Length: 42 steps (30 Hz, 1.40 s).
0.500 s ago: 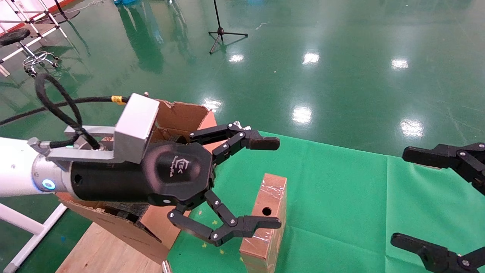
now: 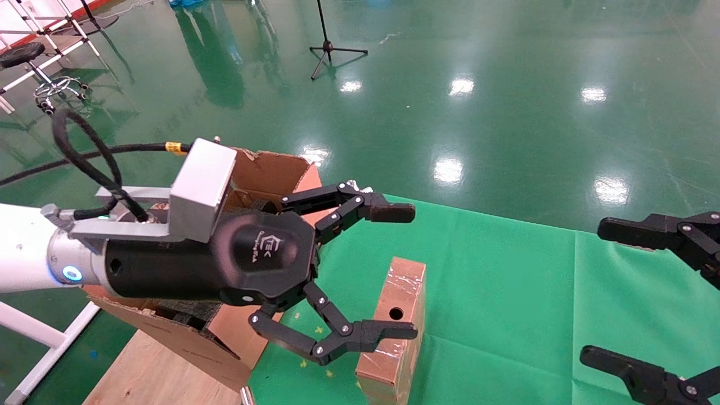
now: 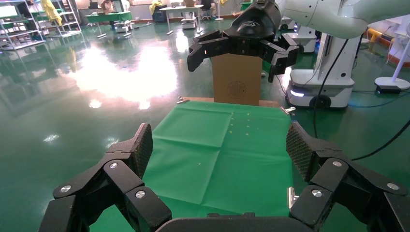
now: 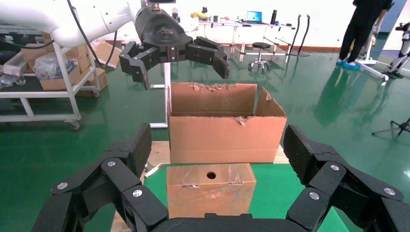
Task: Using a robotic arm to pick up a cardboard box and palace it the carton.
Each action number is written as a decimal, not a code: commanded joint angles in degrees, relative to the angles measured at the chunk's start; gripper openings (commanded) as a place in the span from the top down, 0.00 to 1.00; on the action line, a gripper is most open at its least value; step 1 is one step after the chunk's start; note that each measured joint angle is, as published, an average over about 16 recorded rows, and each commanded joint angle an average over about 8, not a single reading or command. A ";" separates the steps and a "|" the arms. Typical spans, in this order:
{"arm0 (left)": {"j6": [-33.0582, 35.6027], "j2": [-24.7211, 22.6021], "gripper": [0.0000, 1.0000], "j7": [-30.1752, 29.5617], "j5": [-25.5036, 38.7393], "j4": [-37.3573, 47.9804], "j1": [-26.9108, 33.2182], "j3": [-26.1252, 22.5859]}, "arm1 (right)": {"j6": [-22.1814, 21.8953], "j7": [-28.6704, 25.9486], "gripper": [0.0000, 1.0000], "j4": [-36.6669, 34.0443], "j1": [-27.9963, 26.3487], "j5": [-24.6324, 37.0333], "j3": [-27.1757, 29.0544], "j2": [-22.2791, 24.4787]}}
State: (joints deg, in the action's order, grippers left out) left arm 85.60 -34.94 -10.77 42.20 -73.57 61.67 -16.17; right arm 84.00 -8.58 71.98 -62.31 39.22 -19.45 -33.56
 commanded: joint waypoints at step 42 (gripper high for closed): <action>1.06 -5.41 0.00 -26.68 39.55 -3.85 28.65 -16.73 | -0.03 0.02 1.00 -0.03 0.01 0.00 -0.01 0.01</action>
State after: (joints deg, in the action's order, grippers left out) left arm 86.83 -40.24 -37.33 80.56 -77.44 89.58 -32.64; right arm 83.97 -8.56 71.94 -62.30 39.22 -19.46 -33.55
